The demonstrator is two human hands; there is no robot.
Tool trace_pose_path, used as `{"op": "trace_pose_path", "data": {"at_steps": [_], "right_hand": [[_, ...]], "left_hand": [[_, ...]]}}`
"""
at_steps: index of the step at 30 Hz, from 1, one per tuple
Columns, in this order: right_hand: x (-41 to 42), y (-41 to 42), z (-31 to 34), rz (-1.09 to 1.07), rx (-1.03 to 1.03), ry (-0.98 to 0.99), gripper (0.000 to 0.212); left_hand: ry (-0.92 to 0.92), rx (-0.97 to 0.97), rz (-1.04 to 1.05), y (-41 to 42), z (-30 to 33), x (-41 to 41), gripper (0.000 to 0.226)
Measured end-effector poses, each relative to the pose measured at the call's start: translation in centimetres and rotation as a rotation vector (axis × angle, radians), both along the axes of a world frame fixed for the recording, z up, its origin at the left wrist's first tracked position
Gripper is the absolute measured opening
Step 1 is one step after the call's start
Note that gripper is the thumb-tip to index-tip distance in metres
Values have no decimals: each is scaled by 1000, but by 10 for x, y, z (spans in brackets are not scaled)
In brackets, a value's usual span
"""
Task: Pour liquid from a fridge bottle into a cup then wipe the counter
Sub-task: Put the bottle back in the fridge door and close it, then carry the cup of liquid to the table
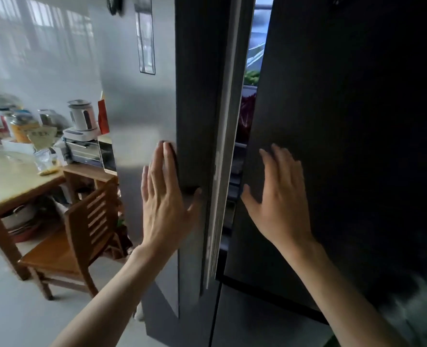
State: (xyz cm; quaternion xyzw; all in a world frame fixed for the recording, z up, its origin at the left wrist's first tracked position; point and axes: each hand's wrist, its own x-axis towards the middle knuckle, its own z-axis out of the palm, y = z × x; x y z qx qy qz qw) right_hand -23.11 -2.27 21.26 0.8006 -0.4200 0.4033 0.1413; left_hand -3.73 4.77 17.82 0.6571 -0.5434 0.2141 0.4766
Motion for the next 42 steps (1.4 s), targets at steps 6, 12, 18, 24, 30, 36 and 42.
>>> {"op": "trace_pose_path", "data": {"at_steps": [6,12,18,24,30,36,42], "right_hand": [[-17,-29,-10,-161,33,44,84],[-24,-60,-26,-233,53,102,90],[-20,-69,-31,-285,87,126,97],[76,-32,-49,80,113,174,80],[243,93,-95,784,434,150,76],[380,284,-154,1210,565,569,56],[469,477,-173,1487,575,836,59]], "left_hand": [[-35,120,-39,-80,-1,-44,86],[-50,240,-97,-134,7,-56,88],[-35,306,-144,-149,13,-65,97],[22,354,-230,-71,12,-4,65],[155,499,270,119,-61,137,62],[545,728,788,368,-122,207,60],[819,701,1163,564,-159,223,59]]}}
